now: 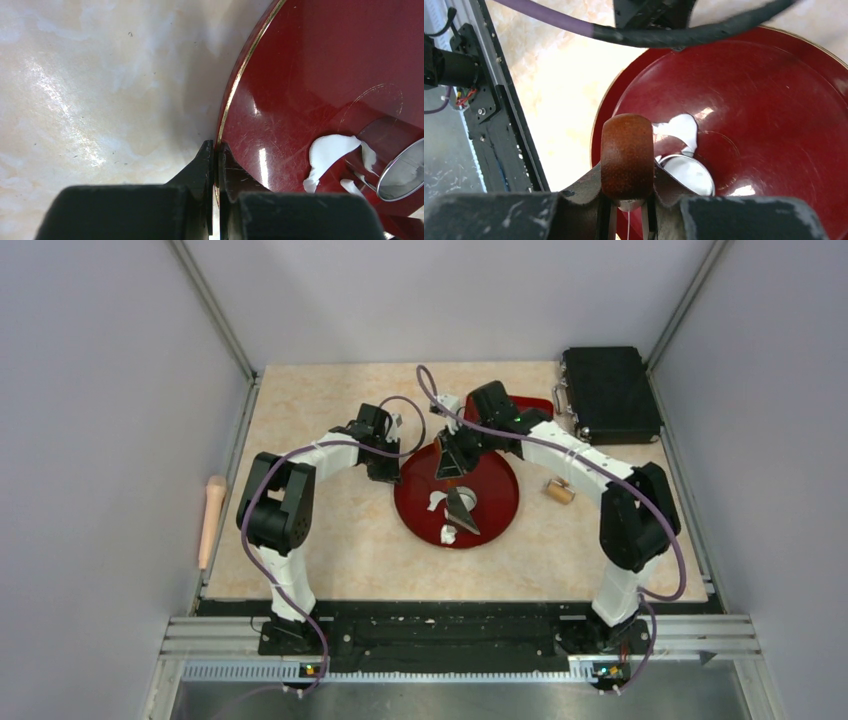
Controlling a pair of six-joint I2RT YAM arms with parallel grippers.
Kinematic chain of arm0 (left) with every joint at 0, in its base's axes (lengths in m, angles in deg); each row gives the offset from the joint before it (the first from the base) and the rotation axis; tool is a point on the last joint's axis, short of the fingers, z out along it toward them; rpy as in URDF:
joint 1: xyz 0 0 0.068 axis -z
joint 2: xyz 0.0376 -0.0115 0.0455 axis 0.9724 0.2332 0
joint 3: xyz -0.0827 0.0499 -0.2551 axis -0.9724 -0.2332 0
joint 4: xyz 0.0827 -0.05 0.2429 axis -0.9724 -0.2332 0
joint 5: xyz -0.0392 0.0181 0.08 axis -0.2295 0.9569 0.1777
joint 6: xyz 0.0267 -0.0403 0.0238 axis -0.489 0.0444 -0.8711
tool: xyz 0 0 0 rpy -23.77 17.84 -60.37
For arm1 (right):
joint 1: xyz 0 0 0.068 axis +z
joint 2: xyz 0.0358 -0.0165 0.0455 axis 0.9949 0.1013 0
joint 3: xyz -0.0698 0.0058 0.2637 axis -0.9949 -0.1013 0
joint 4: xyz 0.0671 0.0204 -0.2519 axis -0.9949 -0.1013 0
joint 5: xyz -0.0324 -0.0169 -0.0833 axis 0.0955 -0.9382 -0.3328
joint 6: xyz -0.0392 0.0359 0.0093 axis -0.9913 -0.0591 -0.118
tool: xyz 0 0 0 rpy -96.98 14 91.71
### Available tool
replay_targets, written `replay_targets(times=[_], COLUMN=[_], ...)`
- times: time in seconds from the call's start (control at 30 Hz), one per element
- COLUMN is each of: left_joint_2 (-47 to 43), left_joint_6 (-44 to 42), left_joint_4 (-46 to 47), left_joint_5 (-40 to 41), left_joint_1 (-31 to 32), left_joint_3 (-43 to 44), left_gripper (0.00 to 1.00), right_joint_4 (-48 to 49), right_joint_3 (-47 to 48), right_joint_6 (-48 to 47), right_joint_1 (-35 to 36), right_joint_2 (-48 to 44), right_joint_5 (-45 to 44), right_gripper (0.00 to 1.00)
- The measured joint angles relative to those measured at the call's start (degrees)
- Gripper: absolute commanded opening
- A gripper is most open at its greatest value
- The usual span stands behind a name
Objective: Roll out the dumpling wrappers from the dough
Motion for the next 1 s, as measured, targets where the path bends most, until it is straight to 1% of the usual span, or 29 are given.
replay_targets(times=[0.23, 0.4, 0.67, 0.77, 0.83, 0.93, 1.0], left_joint_2=[-0.02, -0.02, -0.02, -0.02, -0.02, -0.02, -0.02], left_joint_6=[0.00, 0.00, -0.02, -0.02, -0.02, -0.02, -0.02], left_joint_4=[0.00, 0.00, 0.09, 0.09, 0.13, 0.15, 0.15], left_joint_5=[0.00, -0.04, -0.74, -0.98, -1.07, -1.25, -1.29], left_joint_1=[0.00, 0.00, -0.11, -0.17, -0.33, -0.37, -0.39], left_joint_3=[0.00, 0.00, -0.07, -0.07, -0.11, -0.11, -0.11], left_gripper=[0.00, 0.00, 0.00, 0.00, 0.00, 0.00, 0.00], right_joint_4=[-0.02, -0.52, -0.76, -4.90, -8.20, -13.53, -14.99], right_joint_3=[1.92, 6.86, 15.98, 20.44, 21.81, 20.98, 17.81], right_joint_6=[-2.56, -4.68, -9.64, -12.96, -15.74, -20.44, -22.86], right_joint_1=[6.36, 9.57, 13.09, 13.57, 13.97, 14.93, 15.74], right_joint_2=[0.96, 2.64, 3.65, 5.57, 6.05, 5.77, 4.72], right_joint_5=[-4.11, -6.91, -14.38, -15.74, -16.59, -17.25, -17.42], right_gripper=[0.00, 0.00, 0.00, 0.00, 0.00, 0.00, 0.00])
